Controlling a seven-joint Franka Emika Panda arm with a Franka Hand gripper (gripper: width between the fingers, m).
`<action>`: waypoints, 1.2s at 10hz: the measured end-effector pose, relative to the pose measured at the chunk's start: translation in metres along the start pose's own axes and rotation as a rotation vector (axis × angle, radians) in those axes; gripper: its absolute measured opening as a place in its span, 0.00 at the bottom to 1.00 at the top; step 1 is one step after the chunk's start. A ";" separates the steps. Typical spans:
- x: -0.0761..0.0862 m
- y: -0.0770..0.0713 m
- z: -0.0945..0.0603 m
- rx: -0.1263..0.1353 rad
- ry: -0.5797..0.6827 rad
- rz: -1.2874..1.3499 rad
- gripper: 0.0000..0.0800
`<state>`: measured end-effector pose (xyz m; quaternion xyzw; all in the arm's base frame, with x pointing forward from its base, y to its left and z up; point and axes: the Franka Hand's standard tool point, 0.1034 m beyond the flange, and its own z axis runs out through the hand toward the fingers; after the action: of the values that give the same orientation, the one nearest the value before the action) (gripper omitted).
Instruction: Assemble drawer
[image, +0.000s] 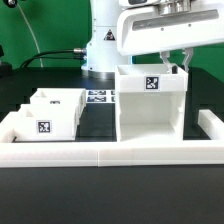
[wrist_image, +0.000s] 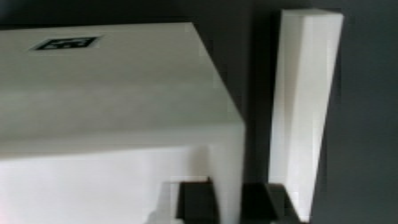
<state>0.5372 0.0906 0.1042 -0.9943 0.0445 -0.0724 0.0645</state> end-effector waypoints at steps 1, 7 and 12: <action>-0.002 -0.007 0.002 0.003 0.014 0.178 0.06; 0.016 -0.024 0.000 0.035 0.046 0.624 0.06; 0.008 -0.022 0.006 0.047 0.026 1.170 0.06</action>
Offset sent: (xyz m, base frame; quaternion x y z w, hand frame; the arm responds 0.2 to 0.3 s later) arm 0.0196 -0.0078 -0.0093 -0.0302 -0.0034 0.2895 0.9567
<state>0.5475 0.1120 0.1024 -0.8018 0.5852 -0.0381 0.1151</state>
